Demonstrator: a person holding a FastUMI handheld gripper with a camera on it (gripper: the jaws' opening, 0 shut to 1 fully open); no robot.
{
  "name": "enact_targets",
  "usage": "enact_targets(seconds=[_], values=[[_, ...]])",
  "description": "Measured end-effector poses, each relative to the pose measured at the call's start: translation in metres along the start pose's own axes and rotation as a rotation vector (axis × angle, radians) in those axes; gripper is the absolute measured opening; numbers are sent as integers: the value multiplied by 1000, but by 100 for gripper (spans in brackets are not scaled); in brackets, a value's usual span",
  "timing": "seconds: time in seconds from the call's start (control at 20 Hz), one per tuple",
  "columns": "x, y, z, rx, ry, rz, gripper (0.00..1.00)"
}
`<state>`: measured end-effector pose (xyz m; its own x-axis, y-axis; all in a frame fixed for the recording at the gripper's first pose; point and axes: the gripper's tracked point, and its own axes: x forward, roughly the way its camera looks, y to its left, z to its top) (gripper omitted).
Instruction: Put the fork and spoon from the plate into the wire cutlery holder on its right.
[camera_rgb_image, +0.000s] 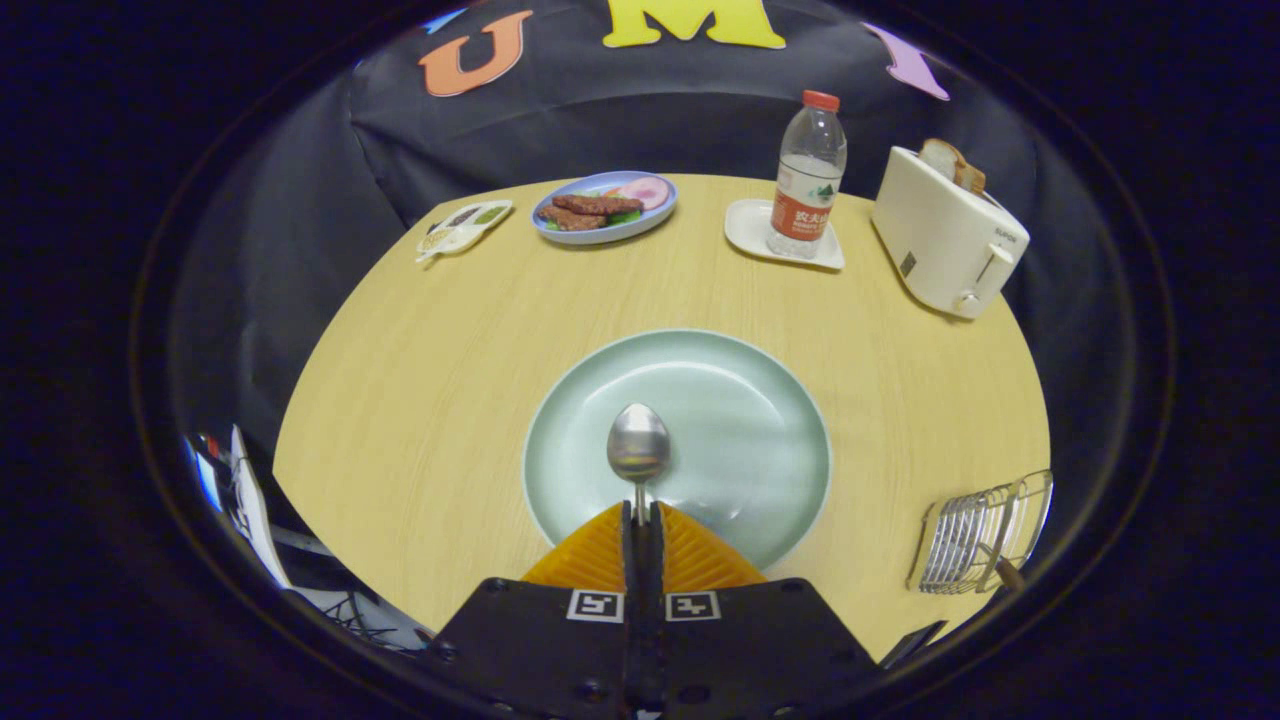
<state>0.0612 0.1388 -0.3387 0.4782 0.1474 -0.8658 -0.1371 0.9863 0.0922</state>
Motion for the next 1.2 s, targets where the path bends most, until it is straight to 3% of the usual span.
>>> enact_targets(seconds=[0.35,0.7,1.0,1.2], values=[[-88,-48,28,45,3,40,1],[-181,-144,37,178,6,-1,1],[-208,-208,6,223,83,-67,0],[-201,-225,-15,243,154,-66,0]])
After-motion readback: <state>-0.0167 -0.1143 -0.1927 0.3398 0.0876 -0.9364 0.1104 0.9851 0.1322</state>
